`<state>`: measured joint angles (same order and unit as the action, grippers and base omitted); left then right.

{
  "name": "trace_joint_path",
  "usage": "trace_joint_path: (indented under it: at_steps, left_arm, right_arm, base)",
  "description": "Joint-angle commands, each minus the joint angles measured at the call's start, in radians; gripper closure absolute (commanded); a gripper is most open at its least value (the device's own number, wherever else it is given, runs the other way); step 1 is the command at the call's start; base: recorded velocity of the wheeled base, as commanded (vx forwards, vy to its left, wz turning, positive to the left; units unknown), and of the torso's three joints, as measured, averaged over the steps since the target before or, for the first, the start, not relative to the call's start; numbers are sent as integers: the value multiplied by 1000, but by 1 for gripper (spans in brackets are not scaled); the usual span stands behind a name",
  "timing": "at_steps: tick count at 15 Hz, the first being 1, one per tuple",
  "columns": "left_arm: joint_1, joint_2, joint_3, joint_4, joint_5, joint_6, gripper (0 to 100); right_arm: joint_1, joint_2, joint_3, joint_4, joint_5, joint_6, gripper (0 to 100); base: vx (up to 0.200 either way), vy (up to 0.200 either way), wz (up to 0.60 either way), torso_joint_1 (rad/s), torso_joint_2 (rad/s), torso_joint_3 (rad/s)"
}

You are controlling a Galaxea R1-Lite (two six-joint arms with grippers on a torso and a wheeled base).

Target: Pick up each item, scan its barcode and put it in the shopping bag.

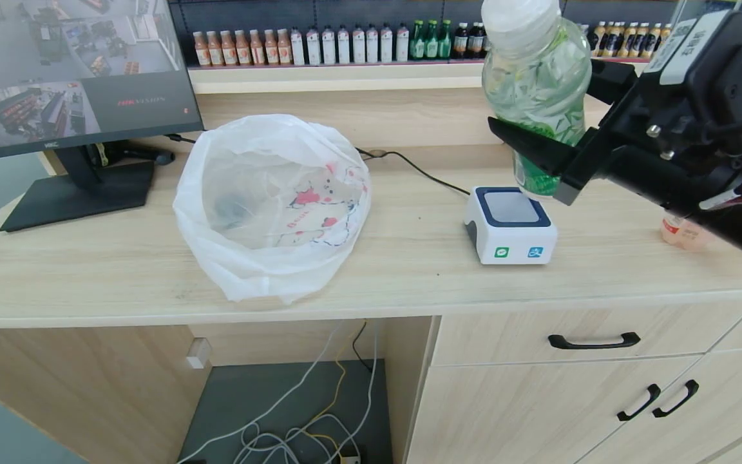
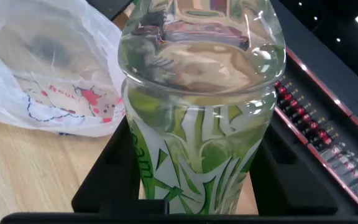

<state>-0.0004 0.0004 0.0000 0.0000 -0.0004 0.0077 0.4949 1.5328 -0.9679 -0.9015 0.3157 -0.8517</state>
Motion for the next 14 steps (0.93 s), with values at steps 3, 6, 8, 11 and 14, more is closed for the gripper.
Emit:
trace_joint_path:
  at_steps: [3, 6, 8, 11, 14]
  left_arm:
    - [-1, 0, 0, 0, 0, 0, 0]
    - [0, 0, 0, 0, 0, 0, 0]
    - [-1, 0, 0, 0, 0, 0, 0]
    - [0, 0, 0, 0, 0, 0, 0]
    - [-1, 0, 0, 0, 0, 0, 0]
  right_arm:
    - [-87, 32, -107, 133, 137, -79, 100]
    - [-151, 84, -172, 153, 263, -121, 100]
    - [-183, 96, -169, 158, 309, -168, 100]
    - [-183, 124, -146, 159, 356, -254, 100]
    - [-185, 161, -134, 159, 381, -308, 100]
  base:
    - [0, 0, 0, 0, 0, 0]
    - [0, 0, 0, 0, 0, 0]
    - [0, 0, 0, 0, 0, 0]
    - [0, 0, 0, 0, 0, 0]
    - [0, 0, 0, 0, 0, 0]
